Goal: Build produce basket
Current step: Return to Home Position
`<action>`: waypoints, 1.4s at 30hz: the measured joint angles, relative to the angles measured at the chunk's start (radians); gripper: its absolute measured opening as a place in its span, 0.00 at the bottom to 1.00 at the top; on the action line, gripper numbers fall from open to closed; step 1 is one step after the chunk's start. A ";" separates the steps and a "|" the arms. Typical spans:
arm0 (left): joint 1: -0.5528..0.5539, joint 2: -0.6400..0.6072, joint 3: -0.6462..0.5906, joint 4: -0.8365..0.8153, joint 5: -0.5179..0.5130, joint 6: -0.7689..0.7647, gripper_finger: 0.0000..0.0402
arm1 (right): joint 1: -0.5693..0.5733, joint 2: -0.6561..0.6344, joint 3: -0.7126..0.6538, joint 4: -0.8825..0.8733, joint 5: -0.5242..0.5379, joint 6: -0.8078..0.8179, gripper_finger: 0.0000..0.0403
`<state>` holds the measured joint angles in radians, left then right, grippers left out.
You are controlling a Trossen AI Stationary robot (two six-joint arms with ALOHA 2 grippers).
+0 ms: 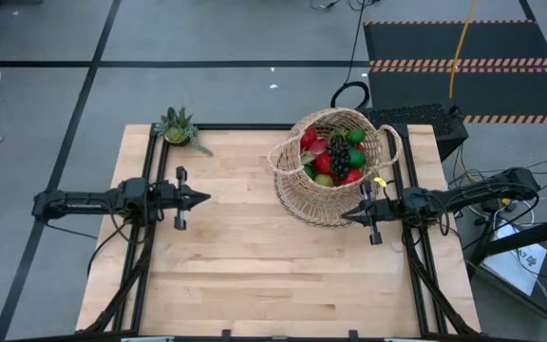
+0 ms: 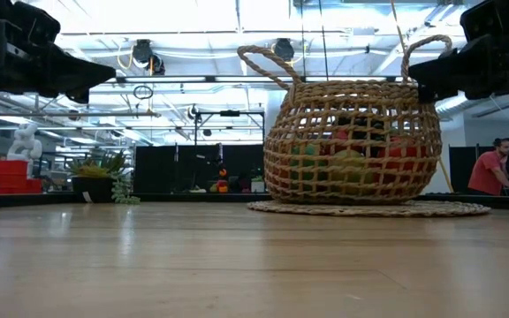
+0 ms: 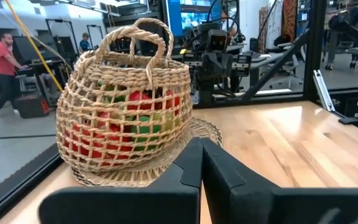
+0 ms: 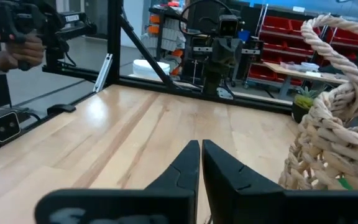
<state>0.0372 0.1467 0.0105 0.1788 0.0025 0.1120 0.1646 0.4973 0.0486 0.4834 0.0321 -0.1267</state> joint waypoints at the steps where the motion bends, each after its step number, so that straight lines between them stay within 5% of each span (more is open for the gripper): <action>1: 0.000 -0.014 0.000 -0.014 0.000 0.001 0.01 | 0.000 -0.002 0.000 0.001 0.000 -0.002 0.03; 10: 0.000 -0.144 0.001 -0.165 0.001 -0.002 0.01 | 0.000 -0.040 0.000 0.001 0.020 -0.026 0.03; 21: 0.000 -0.139 0.002 -0.169 -0.002 0.039 0.03 | 0.000 -0.167 0.000 -0.086 -0.009 -0.071 0.03; 36: 0.000 -0.139 0.002 -0.167 -0.003 0.039 0.05 | 0.000 -0.496 0.000 -0.383 -0.010 -0.077 0.03; 42: 0.000 -0.139 0.000 -0.159 -0.005 0.042 0.05 | 0.000 -0.496 -0.024 -0.390 -0.005 -0.061 0.03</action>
<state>0.0372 0.0082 0.0108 0.0201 -0.0025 0.1543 0.1642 0.0010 0.0248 0.0934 0.0267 -0.1880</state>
